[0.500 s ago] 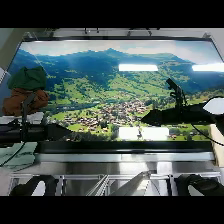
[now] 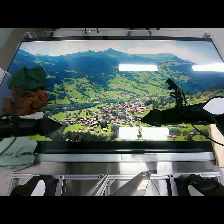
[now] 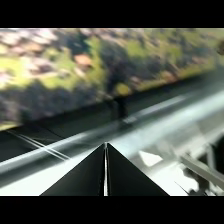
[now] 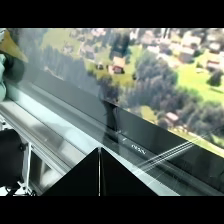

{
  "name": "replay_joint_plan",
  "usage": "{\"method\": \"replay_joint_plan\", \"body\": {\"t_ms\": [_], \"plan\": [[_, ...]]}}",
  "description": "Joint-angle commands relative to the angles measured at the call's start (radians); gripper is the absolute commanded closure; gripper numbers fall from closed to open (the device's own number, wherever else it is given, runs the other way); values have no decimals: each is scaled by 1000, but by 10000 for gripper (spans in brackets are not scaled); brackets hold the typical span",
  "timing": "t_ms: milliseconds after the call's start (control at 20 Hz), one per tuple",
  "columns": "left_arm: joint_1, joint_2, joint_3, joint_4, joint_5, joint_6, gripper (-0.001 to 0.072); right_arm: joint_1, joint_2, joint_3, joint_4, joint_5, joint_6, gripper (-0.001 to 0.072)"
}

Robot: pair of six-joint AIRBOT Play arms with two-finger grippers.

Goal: Fold the shirts.

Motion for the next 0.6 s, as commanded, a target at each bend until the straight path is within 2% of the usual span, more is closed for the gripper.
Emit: {"method": "replay_joint_plan", "body": {"t_ms": [0,50,100,150,200,300,400,550], "plan": [[163,-55,203,184,15,-54,704,1,-1,0,0,0,0,689],[242,-76,260,173,27,-53,563,1,-1,0,0,0,0,689],[308,-96,300,173,50,-53,357,1,-1,0,0,0,0,689],[370,-122,332,174,83,-51,200,1,-1,0,0,0,0,689],[418,-156,359,174,124,-52,-13,1,-1,0,0,0,0,689],[464,-251,420,177,197,-5,-13,1,-1,0,0,0,0,689],[451,-378,502,178,304,32,-13,1,-1,0,0,0,0,689],[390,-645,703,193,454,35,-13,1,-1,0,0,0,0,689]]}}
